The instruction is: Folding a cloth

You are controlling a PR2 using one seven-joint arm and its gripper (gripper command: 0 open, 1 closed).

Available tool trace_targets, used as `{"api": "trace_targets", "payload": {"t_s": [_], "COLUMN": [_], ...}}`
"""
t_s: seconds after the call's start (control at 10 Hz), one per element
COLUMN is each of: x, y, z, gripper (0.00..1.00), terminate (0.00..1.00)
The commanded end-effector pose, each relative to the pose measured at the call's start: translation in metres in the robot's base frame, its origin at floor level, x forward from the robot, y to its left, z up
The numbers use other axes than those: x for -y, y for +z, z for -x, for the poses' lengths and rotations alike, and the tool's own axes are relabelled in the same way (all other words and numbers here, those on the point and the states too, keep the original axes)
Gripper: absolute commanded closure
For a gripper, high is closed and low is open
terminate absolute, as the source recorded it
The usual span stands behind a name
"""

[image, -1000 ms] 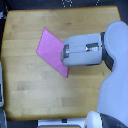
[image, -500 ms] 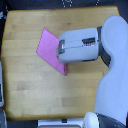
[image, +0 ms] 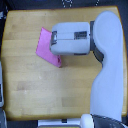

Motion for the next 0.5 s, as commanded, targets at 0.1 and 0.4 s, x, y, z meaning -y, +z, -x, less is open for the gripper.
{"api": "trace_targets", "payload": {"t_s": [0.1,0.4], "x": [-0.073,-0.114], "y": [-0.015,-0.013], "z": [-0.054,-0.073], "gripper": [1.00,1.00], "terminate": [0.00,0.00]}}
